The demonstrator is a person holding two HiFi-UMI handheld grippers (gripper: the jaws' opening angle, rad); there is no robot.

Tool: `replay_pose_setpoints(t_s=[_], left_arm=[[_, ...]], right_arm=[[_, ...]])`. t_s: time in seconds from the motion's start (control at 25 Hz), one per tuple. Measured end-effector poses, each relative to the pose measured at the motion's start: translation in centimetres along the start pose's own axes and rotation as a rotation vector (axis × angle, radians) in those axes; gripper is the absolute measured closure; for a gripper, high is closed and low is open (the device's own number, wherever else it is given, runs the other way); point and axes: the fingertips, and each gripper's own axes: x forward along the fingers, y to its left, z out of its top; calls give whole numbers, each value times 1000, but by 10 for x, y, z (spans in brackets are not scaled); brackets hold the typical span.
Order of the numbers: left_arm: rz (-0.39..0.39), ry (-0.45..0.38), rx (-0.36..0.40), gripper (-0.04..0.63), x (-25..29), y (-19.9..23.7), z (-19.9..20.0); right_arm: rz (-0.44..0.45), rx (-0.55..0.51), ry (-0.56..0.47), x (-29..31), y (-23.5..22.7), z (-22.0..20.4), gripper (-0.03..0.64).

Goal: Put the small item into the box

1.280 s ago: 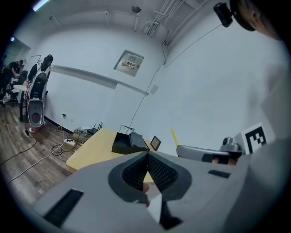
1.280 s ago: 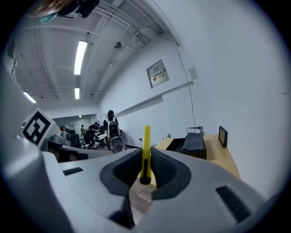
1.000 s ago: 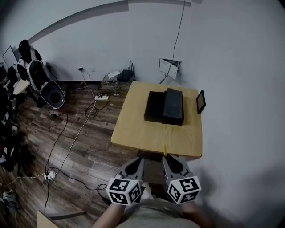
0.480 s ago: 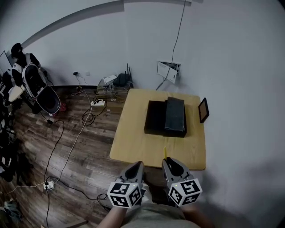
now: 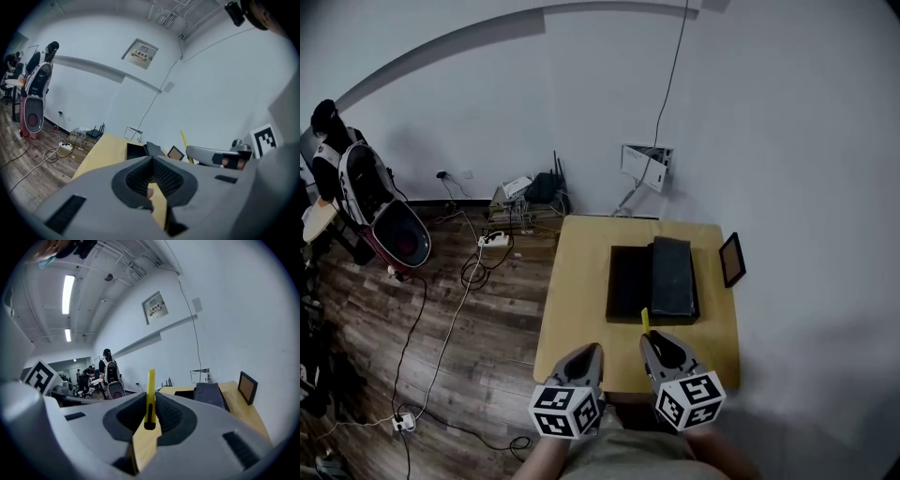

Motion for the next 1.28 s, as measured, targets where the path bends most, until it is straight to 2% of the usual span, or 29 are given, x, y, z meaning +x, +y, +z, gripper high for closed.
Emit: replay_pose_setpoints(t_s=[0.28,0.76,1.04,1.28], left_arm=[[-45,30,9,592,45,30,25],[-151,112,2,592,97,56,30],[-154,155,-37,592,112,82,25],[-139,200,-44,592,127,101,11]], right_arm=[[-54,6,6,54,-20,17,566],[-152,7,90,134,-56,5,566],[-201,20,184,184,-77,-12,566],[-235,58,299,227,-105,-47,566]])
